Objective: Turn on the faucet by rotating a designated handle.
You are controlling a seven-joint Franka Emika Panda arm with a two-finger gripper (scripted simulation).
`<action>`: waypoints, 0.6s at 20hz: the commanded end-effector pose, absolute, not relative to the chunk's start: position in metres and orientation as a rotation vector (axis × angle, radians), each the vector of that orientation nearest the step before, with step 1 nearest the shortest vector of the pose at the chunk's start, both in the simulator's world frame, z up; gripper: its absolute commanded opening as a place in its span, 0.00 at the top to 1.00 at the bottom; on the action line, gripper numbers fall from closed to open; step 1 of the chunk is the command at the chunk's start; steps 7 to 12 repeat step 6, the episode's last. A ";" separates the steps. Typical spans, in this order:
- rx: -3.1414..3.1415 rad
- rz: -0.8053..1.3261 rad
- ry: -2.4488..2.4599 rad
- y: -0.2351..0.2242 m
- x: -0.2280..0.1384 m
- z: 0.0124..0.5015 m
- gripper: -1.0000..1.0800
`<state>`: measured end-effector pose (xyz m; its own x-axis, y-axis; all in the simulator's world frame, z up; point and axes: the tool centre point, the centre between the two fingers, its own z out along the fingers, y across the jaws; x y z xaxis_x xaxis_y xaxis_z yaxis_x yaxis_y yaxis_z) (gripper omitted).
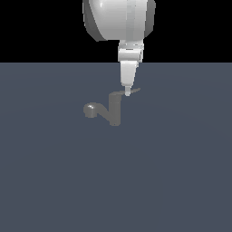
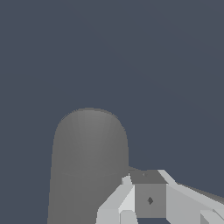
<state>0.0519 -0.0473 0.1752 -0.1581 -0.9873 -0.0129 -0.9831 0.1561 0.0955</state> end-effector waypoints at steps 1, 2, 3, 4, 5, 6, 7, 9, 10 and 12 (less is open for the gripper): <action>1.992 -0.002 -2.431 -0.085 0.093 0.173 1.00; 1.990 -0.002 -2.432 -0.087 0.095 0.173 1.00; 1.988 -0.001 -2.434 -0.089 0.098 0.173 1.00; 1.986 -0.001 -2.435 -0.091 0.100 0.173 1.00; 1.984 0.000 -2.436 -0.093 0.102 0.173 1.00; 1.984 0.000 -2.436 -0.093 0.102 0.173 1.00; 1.984 0.000 -2.436 -0.093 0.102 0.173 1.00; 1.984 0.000 -2.436 -0.093 0.102 0.173 1.00; 1.984 0.000 -2.436 -0.093 0.102 0.173 1.00; 1.984 0.000 -2.436 -0.093 0.102 0.173 1.00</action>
